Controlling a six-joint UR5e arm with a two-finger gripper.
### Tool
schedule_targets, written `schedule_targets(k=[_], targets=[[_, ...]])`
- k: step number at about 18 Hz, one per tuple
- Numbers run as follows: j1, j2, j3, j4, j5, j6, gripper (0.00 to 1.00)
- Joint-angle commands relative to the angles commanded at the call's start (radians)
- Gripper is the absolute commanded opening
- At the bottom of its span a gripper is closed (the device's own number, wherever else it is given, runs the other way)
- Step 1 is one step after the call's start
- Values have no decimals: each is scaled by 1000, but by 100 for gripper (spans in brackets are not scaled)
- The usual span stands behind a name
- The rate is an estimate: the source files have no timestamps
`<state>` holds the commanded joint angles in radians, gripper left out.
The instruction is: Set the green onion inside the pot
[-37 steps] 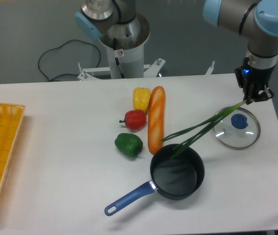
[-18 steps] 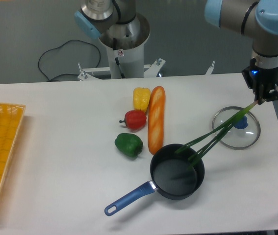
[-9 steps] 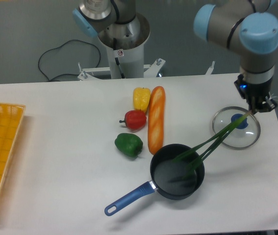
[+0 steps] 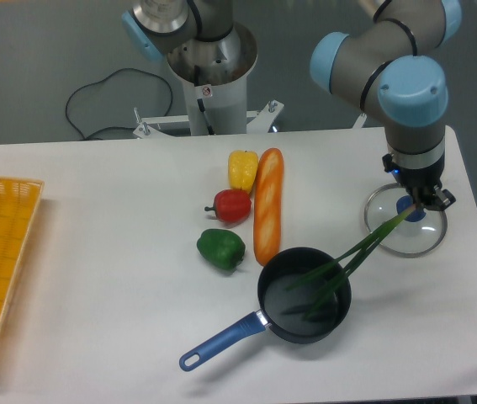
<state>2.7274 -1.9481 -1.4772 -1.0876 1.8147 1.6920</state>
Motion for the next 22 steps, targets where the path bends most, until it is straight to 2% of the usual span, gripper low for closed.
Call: schedule_targets(k=[3,7,15,22], targets=[[-15,-6,-6,8,6,-18,11],[-55,-28,-14,40,69,-52,11],[-72,-46,-15,41,71,-89,11],[-98,-71,-15,74,84,-124,11]])
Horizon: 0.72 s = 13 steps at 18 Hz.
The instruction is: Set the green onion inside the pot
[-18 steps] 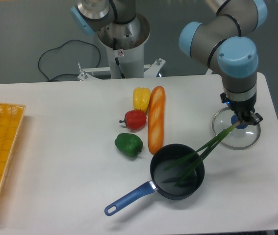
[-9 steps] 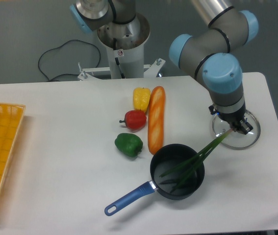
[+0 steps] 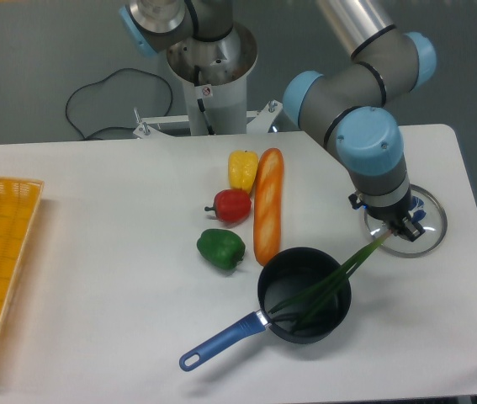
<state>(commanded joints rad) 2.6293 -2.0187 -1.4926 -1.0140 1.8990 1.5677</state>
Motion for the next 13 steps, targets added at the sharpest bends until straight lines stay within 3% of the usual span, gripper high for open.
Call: schedule_targets(k=[13], targets=[[-17,-8,-2,5,40,-2,12]])
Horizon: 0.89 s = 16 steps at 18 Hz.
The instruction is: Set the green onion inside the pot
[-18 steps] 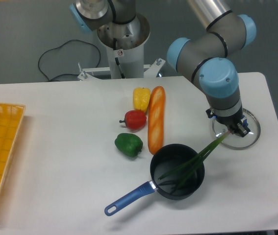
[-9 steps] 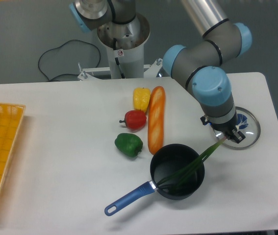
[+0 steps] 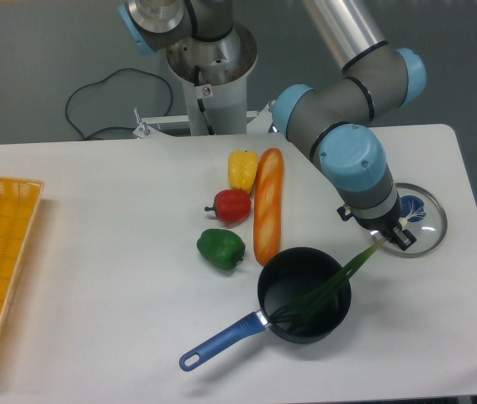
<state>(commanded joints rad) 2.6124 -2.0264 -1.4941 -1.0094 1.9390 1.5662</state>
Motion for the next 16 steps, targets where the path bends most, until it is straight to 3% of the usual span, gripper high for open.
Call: schedule_targets(k=[7,16], targets=[[2,3,-14,20,0,2,22],[2,3,-26,34,2,0,23]])
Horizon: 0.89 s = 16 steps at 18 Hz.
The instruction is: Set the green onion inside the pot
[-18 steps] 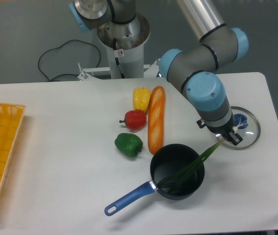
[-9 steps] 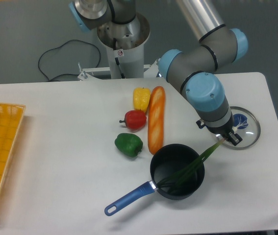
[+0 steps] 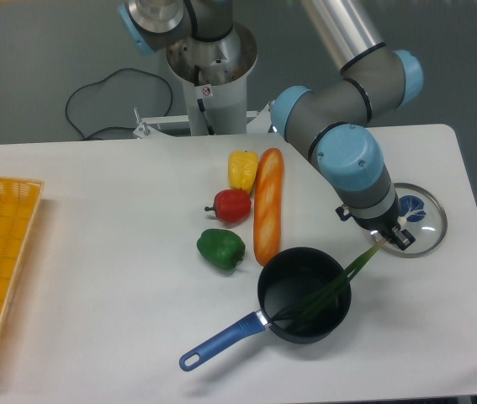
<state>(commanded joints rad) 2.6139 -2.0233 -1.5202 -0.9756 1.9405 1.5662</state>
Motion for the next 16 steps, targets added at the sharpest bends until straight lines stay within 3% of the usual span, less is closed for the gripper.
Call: schedule_targets(k=[4,7,16], targets=[[0,3,2,0,-2,2,24],[2,3,2,0,-2,5,37],[6,11,0,-2,-2,9,51]])
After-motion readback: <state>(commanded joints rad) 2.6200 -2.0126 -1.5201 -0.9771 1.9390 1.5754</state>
